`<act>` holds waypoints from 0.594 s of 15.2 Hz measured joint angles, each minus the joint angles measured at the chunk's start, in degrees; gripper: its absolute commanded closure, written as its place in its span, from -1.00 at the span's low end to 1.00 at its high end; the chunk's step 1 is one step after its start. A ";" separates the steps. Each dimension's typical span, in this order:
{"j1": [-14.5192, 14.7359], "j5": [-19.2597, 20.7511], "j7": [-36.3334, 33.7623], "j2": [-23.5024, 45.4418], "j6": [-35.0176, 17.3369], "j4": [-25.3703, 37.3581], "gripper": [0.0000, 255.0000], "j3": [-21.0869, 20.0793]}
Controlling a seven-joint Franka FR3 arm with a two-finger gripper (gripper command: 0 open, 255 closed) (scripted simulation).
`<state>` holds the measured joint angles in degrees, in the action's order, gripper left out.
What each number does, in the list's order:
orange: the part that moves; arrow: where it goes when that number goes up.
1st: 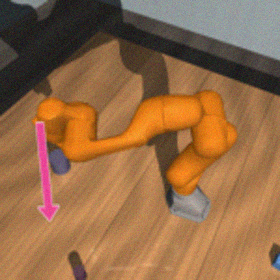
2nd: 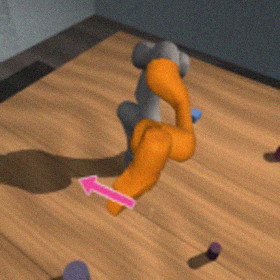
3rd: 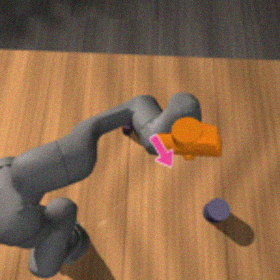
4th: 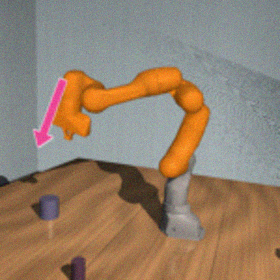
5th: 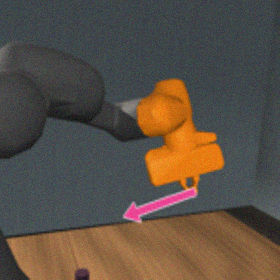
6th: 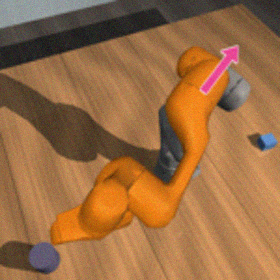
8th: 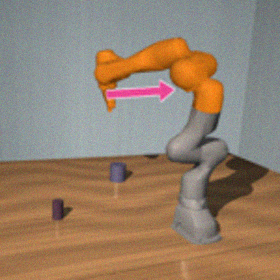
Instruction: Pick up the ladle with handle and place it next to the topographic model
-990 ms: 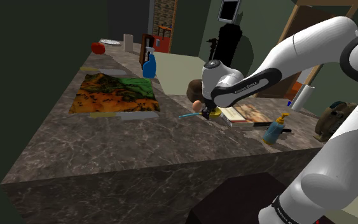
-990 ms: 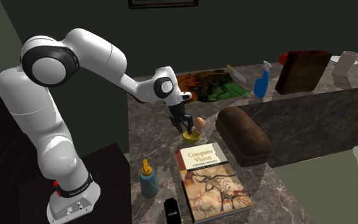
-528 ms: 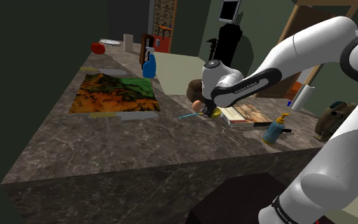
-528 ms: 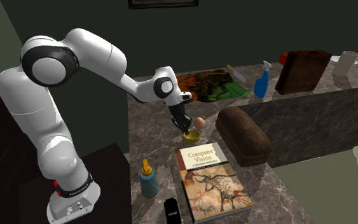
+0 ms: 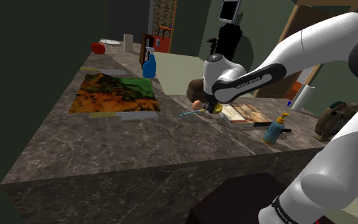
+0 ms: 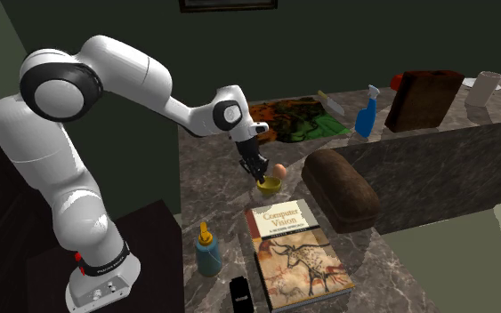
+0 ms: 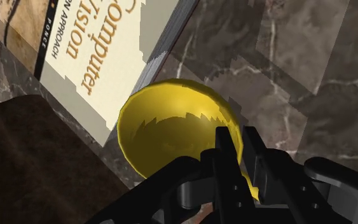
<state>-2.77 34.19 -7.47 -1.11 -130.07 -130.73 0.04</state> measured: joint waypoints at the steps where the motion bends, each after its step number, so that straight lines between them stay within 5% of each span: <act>1: 0.12 -0.39 0.37 -0.47 0.74 0.30 1.00 -0.11; 9: 0.47 -2.81 3.82 -3.60 5.91 3.03 1.00 -0.34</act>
<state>-2.31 31.38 -3.65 -4.70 -124.16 -127.69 -0.30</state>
